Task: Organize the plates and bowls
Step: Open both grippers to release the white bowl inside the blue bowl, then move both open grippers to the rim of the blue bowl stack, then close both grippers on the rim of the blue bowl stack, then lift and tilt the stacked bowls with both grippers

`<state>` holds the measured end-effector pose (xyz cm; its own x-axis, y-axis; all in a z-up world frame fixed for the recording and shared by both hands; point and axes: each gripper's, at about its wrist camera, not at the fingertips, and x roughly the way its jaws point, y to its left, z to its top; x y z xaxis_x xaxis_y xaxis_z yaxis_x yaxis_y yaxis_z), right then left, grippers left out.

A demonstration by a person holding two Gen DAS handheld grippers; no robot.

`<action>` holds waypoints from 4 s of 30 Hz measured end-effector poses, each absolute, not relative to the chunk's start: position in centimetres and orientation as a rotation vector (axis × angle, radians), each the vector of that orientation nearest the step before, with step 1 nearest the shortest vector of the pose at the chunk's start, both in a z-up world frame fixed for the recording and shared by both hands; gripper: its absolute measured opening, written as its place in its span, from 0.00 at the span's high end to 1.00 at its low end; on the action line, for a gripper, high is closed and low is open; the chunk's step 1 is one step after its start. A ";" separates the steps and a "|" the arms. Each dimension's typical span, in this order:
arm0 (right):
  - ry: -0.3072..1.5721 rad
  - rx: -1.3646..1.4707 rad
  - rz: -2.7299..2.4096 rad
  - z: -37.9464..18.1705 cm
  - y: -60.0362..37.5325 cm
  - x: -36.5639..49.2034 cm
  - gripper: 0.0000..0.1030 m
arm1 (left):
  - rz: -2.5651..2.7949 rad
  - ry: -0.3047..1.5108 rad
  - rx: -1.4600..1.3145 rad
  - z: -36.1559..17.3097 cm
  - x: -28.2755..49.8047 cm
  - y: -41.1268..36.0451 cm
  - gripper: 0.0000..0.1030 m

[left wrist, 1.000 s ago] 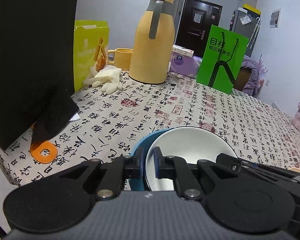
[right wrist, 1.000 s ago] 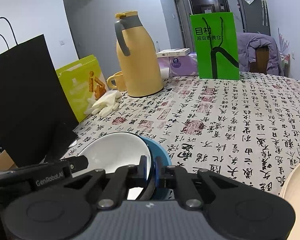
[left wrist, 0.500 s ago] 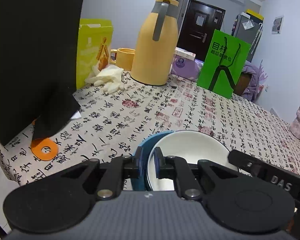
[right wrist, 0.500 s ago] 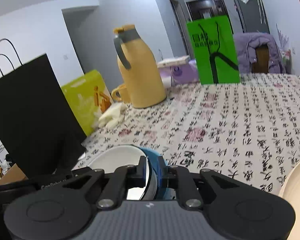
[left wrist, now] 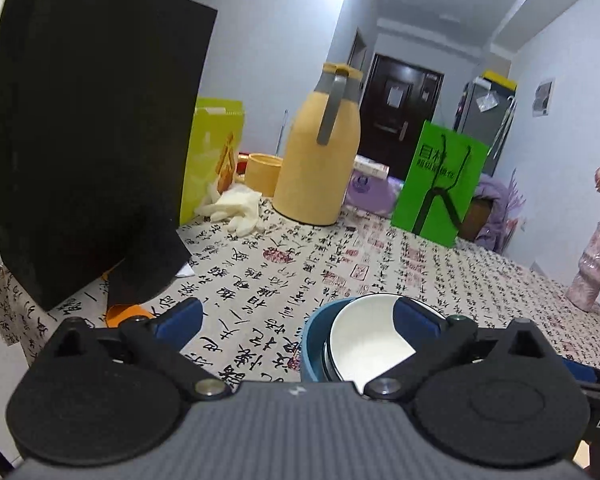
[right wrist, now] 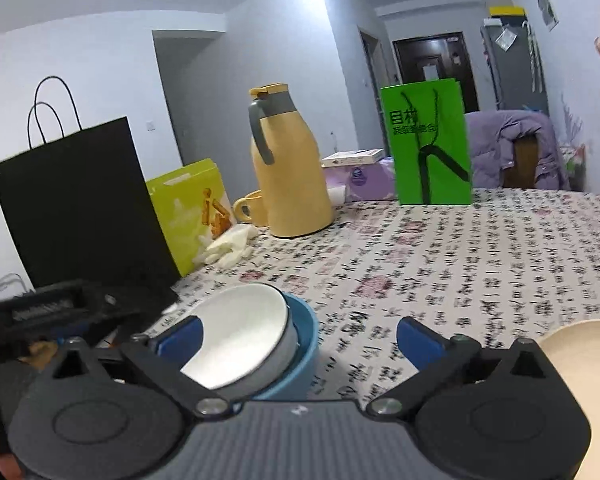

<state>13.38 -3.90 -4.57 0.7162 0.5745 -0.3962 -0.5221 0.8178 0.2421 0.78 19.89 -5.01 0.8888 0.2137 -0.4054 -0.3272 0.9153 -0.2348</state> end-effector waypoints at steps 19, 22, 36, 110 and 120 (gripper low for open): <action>0.487 0.090 0.580 -4.7 -6.6 10.4 0.00 | 0.241 0.332 -0.255 -5.4 -2.4 19.0 0.00; 0.499 0.079 0.580 -4.8 -6.5 10.5 0.00 | 0.237 0.334 -0.257 -5.5 -2.1 19.3 0.00; 0.571 0.030 0.577 -5.5 -3.2 13.1 0.00 | 0.212 0.387 -0.310 -7.1 0.0 22.6 0.00; 0.933 0.435 0.652 -11.3 0.0 21.0 0.51 | -0.073 0.707 -0.595 -12.4 10.4 24.1 0.53; 0.928 0.480 0.660 -11.6 -0.6 21.0 0.55 | -0.066 0.703 -0.579 -12.3 10.4 23.7 0.50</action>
